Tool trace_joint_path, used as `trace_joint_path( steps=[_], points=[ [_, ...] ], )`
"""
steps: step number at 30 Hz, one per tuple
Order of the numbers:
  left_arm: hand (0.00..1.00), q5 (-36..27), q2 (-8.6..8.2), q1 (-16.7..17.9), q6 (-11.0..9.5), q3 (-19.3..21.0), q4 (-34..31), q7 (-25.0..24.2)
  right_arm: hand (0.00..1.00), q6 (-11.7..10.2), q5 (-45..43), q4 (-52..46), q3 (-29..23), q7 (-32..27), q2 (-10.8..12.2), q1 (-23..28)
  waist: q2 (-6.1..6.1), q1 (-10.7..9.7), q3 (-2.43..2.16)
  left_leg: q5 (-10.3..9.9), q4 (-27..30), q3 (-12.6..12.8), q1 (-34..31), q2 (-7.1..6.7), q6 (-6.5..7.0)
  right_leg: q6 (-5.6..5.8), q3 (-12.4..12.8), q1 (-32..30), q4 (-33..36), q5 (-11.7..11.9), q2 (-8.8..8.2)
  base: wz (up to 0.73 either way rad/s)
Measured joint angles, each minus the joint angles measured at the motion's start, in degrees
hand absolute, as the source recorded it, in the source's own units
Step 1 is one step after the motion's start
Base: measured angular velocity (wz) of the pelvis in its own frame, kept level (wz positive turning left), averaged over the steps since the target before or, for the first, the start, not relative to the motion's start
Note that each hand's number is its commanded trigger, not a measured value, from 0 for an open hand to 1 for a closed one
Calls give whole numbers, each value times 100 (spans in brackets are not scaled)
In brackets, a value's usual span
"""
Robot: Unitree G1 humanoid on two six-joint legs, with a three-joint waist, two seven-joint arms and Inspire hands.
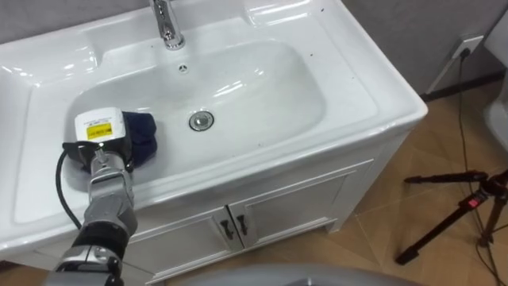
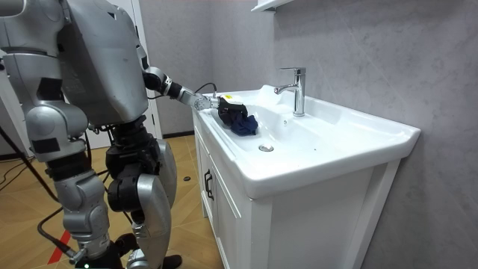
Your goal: Wipe basin
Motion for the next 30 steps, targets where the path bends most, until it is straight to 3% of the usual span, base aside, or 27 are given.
trace_joint_path(
  steps=[6, 9, 15, 30],
  points=[
    [100, -688, -361, -52, 59, -416, 46, 62, 0, 90, -263, -84, 93, 129, 15, -2, -116, -283, -2, -1, -57, -10, 24, -33, 1, 43, 113, 5, 8, -7, -58, -15],
    [100, -778, -500, -103, -37, -797, 21, 140, 0, 93, -616, -72, 112, 147, 22, 34, -117, -342, 2, -2, -94, 9, 45, -31, 1, 44, 192, -2, 80, -6, -45, -7],
    [100, -955, -518, -42, -194, -1303, -202, 63, 0, 38, -872, -128, 148, 234, 49, 13, -110, -451, 2, -2, -101, 8, 83, -30, 1, 44, 262, 4, 76, -6, -43, 2],
    [100, -1116, -496, -357, -188, -1353, -19, -2, 0, 93, -1273, -308, 159, 531, 49, 11, 10, -730, 38, -3, -82, 24, -144, -37, 2, 46, 327, -206, 54, -7, -40, 2]
  ],
)
